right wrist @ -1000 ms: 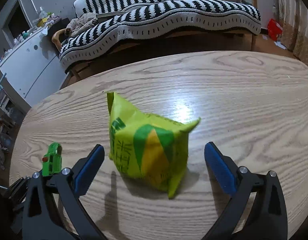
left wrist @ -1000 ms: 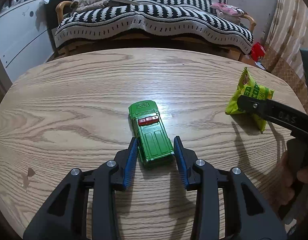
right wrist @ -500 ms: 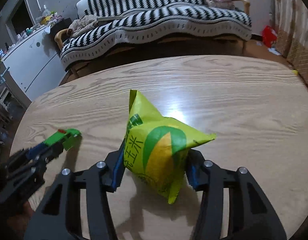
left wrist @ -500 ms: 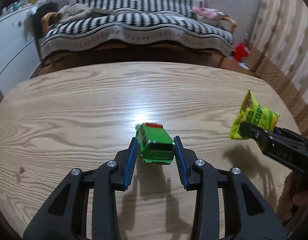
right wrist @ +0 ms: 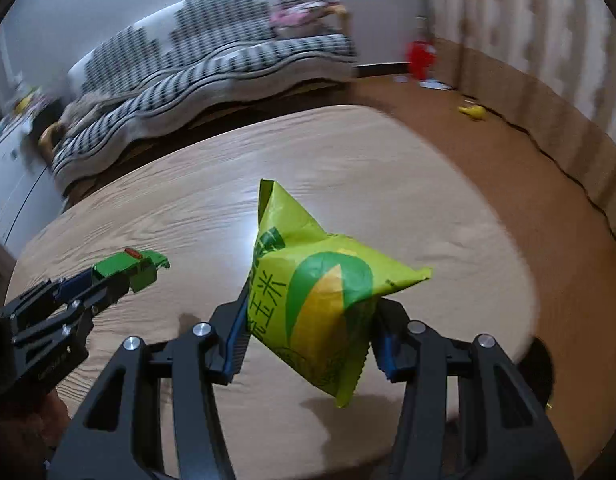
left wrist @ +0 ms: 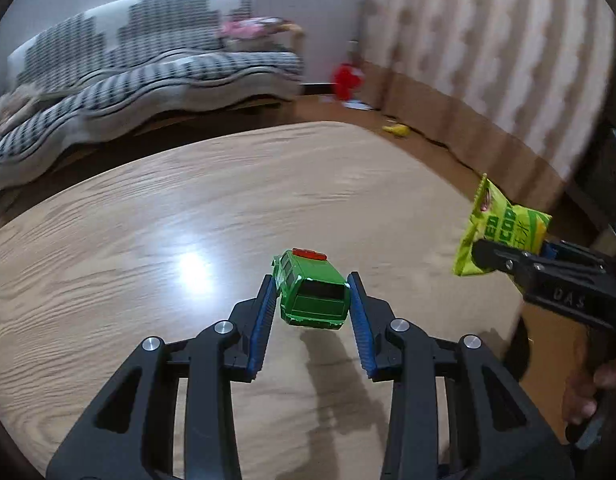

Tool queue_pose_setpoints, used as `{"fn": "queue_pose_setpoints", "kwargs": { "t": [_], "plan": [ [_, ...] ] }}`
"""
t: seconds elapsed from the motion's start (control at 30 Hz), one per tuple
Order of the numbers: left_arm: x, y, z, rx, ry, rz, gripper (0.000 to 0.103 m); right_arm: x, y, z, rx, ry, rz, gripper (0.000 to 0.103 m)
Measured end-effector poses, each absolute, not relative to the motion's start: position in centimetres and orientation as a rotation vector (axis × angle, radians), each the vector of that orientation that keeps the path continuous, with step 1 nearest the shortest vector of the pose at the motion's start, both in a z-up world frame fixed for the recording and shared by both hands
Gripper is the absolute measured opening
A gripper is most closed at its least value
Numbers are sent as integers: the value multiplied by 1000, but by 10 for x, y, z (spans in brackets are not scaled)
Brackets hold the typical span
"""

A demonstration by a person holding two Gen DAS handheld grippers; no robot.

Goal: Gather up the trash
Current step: 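Carry car and popcorn bag to the bin and open both tools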

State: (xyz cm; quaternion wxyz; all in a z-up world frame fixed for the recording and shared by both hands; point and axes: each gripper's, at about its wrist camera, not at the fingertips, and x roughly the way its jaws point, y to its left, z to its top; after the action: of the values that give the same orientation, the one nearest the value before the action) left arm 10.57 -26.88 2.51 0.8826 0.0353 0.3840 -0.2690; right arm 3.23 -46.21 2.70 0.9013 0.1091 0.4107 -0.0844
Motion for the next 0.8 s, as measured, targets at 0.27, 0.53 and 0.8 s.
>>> {"fn": "queue_pose_setpoints", "kwargs": {
  "t": [0.27, 0.53, 0.8],
  "plan": [
    [57, -386, 20, 129, 788, -770, 36, -62, -588, 15, 334, 839, -384, 50],
    [11, -485, 5, 170, 794, -939, 36, -144, -691, -21, 478, 887, -539, 51],
    [-17, -548, -19, 237, 825, -1032, 36, -171, -736, -62, 578, 995, -590, 51]
  ]
}}
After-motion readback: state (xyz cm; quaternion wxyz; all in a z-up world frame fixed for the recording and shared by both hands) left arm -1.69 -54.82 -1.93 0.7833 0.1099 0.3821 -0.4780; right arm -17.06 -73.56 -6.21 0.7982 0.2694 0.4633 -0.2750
